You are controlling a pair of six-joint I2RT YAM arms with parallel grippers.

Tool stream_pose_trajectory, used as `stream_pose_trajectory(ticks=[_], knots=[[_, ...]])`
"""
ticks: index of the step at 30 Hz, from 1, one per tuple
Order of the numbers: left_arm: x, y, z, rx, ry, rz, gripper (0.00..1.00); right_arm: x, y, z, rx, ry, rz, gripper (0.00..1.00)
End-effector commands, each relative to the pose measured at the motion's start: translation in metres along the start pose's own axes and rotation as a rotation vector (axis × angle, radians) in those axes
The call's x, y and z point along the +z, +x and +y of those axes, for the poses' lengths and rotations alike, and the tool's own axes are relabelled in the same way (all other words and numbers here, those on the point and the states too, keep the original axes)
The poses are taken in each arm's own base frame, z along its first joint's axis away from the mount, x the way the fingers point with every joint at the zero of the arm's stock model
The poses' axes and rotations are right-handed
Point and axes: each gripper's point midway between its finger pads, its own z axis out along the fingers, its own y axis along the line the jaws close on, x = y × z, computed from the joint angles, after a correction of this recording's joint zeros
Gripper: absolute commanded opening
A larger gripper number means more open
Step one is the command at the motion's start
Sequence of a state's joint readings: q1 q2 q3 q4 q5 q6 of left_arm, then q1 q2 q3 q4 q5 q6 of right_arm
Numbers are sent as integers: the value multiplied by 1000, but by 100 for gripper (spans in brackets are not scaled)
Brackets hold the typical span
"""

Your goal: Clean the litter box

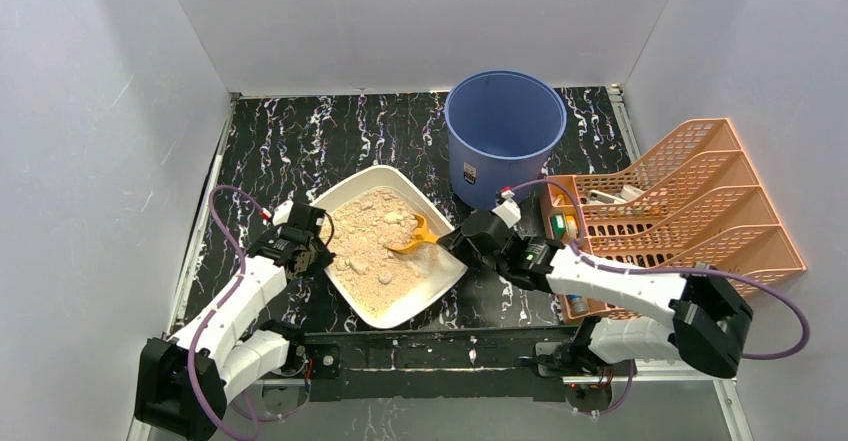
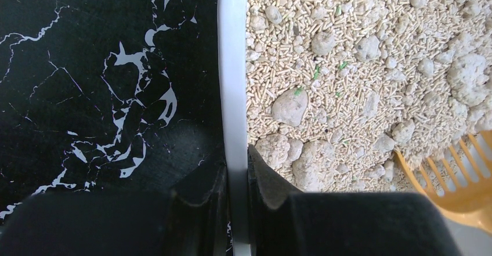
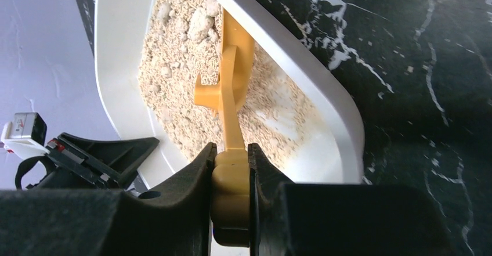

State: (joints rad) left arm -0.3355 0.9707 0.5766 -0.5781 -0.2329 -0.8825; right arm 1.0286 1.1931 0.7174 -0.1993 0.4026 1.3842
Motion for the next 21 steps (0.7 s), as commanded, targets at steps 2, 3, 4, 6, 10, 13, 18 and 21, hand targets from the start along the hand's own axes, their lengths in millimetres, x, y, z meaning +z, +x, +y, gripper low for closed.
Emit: stream_pose_trajectory(ticks=[2, 3, 4, 6, 10, 13, 18, 21], knots=[[-12, 16, -5, 59, 48, 88, 0, 34, 11, -30, -97, 56, -14, 1], [-12, 16, -5, 60, 49, 89, 0, 39, 13, -29, -105, 50, -12, 1], [-12, 16, -5, 61, 48, 90, 0, 42, 15, -29, -109, 46, -10, 1], [-12, 17, -5, 64, 46, 95, 0, 50, 17, -23, -106, 4, -11, 1], [-11, 18, -5, 68, 46, 103, 0, 60, 29, -13, -113, -91, 19, 1], [-10, 19, -5, 69, 43, 107, 0, 62, 33, -12, -128, -159, 18, 1], [-8, 18, -2, 73, 22, 107, 0, 55, 31, -15, -102, -273, -14, 1], [-5, 18, -1, 67, 1, 106, 3, 49, 31, -19, -95, -327, -21, 1]])
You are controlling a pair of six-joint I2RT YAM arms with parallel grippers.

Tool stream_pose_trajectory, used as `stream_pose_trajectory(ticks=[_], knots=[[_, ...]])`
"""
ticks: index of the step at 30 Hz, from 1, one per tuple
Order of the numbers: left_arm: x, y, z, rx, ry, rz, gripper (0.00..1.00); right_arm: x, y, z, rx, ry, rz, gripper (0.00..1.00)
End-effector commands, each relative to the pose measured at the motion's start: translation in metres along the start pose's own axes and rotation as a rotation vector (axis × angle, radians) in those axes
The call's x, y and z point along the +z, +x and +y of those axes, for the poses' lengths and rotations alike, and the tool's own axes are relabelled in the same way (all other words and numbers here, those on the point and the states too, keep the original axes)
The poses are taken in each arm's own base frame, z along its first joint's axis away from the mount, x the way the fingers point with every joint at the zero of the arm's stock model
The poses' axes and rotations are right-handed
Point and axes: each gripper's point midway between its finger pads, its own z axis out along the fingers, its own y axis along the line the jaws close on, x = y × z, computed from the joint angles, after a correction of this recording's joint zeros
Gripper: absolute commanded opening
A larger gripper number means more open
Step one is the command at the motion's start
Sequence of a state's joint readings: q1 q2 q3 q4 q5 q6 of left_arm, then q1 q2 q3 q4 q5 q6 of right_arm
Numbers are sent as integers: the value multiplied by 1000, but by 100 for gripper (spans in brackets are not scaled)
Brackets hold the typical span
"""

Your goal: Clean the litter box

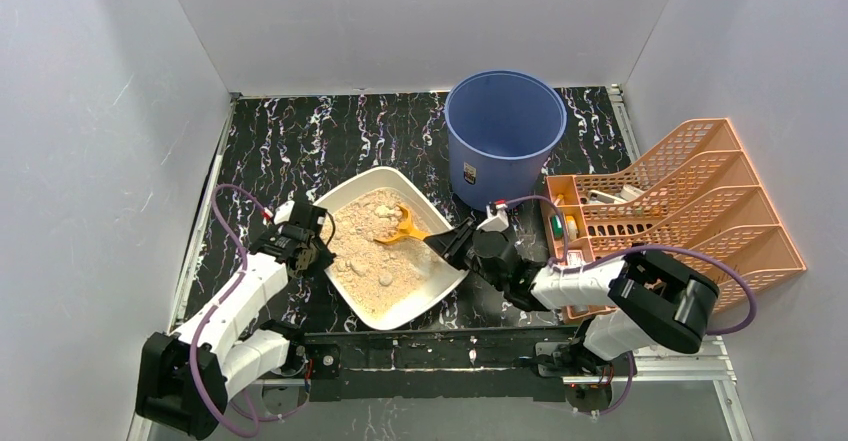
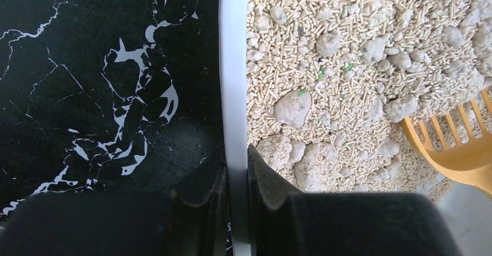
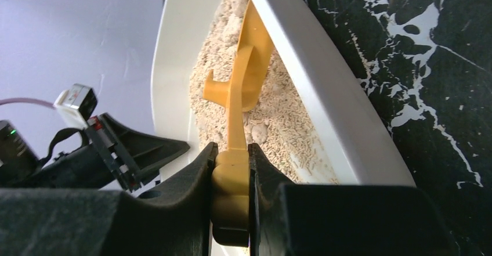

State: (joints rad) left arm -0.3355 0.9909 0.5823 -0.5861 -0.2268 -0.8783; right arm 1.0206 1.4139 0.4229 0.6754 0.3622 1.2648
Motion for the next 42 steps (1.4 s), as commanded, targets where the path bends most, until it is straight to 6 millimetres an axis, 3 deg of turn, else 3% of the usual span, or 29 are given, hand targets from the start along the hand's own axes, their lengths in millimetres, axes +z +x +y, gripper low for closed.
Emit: stream_pose_trajectory(ticks=[1, 3, 11, 16, 31, 40, 41, 42], knots=[[-5, 14, -2, 57, 7, 85, 6, -12, 13, -28, -79, -11, 40, 1], [-4, 13, -1, 58, -5, 81, 9, -15, 11, -27, -64, -36, 31, 1], [-9, -5, 2, 63, -50, 17, 53, -29, 3, -19, -31, -92, 9, 1], [-16, -17, -2, 63, -53, -14, 67, -40, -4, -19, -8, -111, -13, 1], [-49, -51, -28, 90, 5, -74, 79, -75, -19, 4, 60, -237, -34, 1], [-88, -75, -52, 143, 96, -103, 84, -105, -25, 14, 126, -353, -34, 1], [-92, -77, -53, 150, 101, -108, 85, -107, -21, 2, 120, -342, -26, 1], [-96, -80, -55, 154, 107, -113, 85, -109, -21, 2, 120, -357, -27, 1]])
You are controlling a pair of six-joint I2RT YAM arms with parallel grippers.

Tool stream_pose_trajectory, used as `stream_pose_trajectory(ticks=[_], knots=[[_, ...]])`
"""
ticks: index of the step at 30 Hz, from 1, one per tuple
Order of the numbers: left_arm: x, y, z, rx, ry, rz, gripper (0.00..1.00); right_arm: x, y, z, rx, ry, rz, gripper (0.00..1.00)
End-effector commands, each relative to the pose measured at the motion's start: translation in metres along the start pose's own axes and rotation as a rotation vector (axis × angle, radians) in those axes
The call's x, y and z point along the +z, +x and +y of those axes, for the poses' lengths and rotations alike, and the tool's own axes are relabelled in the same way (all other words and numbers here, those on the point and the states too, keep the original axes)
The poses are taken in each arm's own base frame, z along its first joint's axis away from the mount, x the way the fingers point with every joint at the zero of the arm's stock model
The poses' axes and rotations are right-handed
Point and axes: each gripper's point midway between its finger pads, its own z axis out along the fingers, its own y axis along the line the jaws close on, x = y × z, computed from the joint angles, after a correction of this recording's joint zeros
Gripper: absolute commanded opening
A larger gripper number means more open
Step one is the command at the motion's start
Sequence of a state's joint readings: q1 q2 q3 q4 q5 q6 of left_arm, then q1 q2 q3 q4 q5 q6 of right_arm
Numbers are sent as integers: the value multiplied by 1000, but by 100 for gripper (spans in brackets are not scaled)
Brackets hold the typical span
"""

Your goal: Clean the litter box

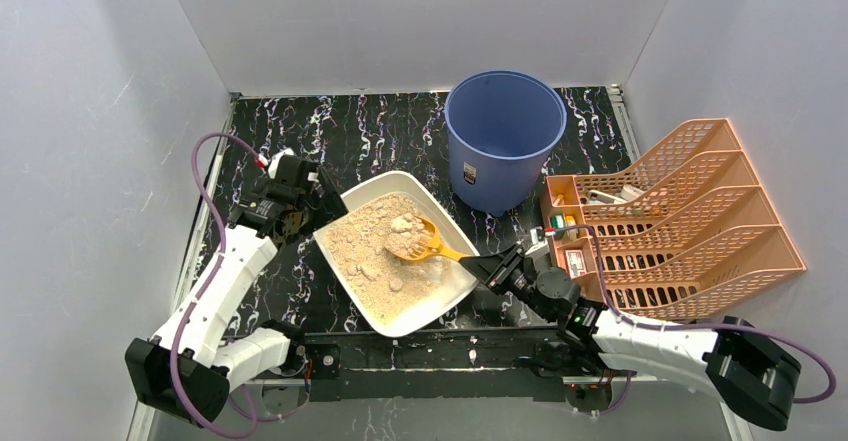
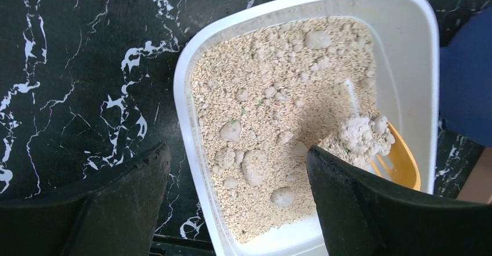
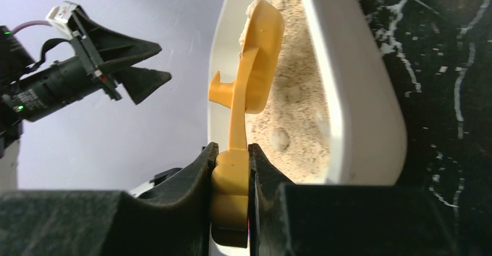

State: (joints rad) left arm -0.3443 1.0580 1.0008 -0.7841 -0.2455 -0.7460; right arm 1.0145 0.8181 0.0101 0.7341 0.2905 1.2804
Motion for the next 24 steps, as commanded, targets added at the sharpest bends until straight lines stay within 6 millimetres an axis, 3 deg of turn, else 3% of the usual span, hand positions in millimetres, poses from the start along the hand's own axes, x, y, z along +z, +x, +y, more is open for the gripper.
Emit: stream_pose_trajectory(ticks=[1, 19, 24], knots=[[-22, -10, -4, 55, 22, -2, 86, -14, -6, 22, 41, -135, -21, 1], [-100, -58, -48, 149, 273, -116, 90, -40, -13, 69, 64, -371, -19, 1], [-115, -62, -53, 168, 327, -140, 91, -44, -14, 86, 54, -412, -2, 1]])
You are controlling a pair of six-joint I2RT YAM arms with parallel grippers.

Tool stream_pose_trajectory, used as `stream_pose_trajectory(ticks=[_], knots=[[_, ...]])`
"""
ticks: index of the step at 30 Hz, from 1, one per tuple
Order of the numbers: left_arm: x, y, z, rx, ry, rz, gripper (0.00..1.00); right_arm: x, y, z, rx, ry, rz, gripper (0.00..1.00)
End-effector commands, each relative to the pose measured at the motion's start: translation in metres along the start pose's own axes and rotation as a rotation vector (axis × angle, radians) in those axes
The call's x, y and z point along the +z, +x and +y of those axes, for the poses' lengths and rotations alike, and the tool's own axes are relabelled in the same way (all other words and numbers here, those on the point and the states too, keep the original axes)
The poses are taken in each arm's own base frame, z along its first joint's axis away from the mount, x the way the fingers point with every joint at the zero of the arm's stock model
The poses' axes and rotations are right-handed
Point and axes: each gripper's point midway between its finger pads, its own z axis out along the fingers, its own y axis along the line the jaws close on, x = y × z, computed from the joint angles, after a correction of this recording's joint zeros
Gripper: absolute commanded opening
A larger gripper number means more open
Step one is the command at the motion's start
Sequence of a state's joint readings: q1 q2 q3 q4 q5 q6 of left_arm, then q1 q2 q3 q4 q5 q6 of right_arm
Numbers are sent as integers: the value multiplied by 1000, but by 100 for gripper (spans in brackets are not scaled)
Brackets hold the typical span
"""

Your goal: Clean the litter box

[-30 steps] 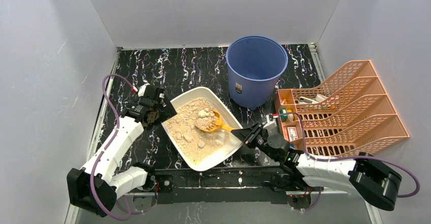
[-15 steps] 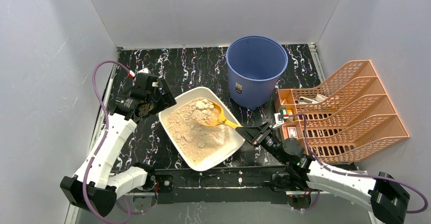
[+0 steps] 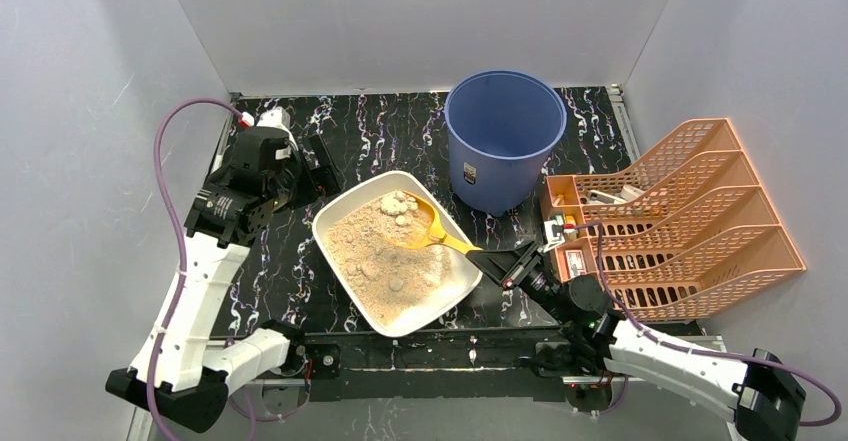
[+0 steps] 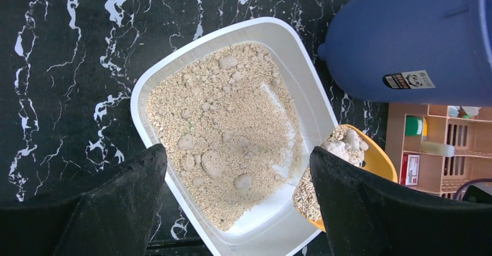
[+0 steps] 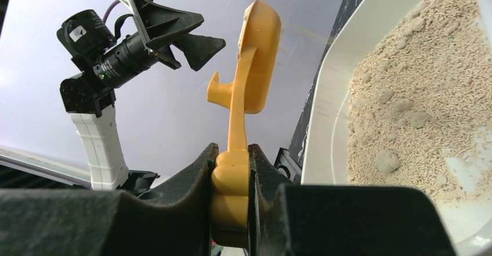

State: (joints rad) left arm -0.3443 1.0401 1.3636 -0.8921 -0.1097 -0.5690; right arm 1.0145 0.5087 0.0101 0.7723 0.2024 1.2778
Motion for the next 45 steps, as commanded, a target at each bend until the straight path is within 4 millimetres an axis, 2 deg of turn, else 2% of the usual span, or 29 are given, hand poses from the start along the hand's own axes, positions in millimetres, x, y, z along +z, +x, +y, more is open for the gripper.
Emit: stream_pose_trajectory(ticks=[1, 5, 7, 8, 11, 15, 17, 21, 24, 28, 30, 31, 34, 37, 40, 41, 43, 45], knots=[[-19, -3, -8, 40, 66, -10, 91, -9, 6, 4, -18, -70, 26, 1], [-22, -4, -13, 39, 89, -15, 91, -7, -6, 10, -1, -73, -30, 1], [-24, -6, -15, 35, 103, -22, 91, -6, 1, 20, -25, -108, 12, 1], [-25, -7, -17, 32, 112, -25, 91, -3, 1, 37, -41, -146, 29, 1], [-27, -10, -23, 29, 136, -30, 91, -1, -12, 30, -3, -89, -40, 1], [-29, -13, -27, 28, 151, -32, 91, -1, -3, 50, -14, -176, 12, 1], [-31, -14, -28, 21, 157, -42, 92, 2, -16, 42, 16, -113, -54, 1], [-34, -13, -40, 7, 221, -30, 92, 4, 4, 54, 6, -171, 57, 1], [-36, -14, -44, -5, 244, -32, 92, 2, -18, 35, 71, -101, -74, 1], [-39, -14, -48, -12, 266, -32, 92, 6, -2, 58, 21, -173, 30, 1], [-40, -14, -49, -13, 272, -32, 92, 7, -19, 45, 69, -95, -62, 1], [-40, -13, -50, -16, 276, -30, 92, 8, -22, 45, 81, -95, -78, 1], [-40, -13, -50, -17, 282, -30, 92, 12, -1, 57, 46, -131, 43, 1], [-41, -12, -50, -20, 283, -27, 92, 9, -20, 39, 131, -58, -71, 1], [-42, -10, -52, -27, 298, -23, 92, 16, 0, 57, 93, -101, 50, 1], [-41, -9, -52, -28, 297, -19, 92, 17, -3, 58, 88, -100, 39, 1], [-41, -8, -51, -30, 296, -18, 92, 15, -18, 41, 154, -25, -52, 1], [-41, -8, -51, -34, 298, -19, 92, 16, -6, 56, 148, -83, 22, 1]])
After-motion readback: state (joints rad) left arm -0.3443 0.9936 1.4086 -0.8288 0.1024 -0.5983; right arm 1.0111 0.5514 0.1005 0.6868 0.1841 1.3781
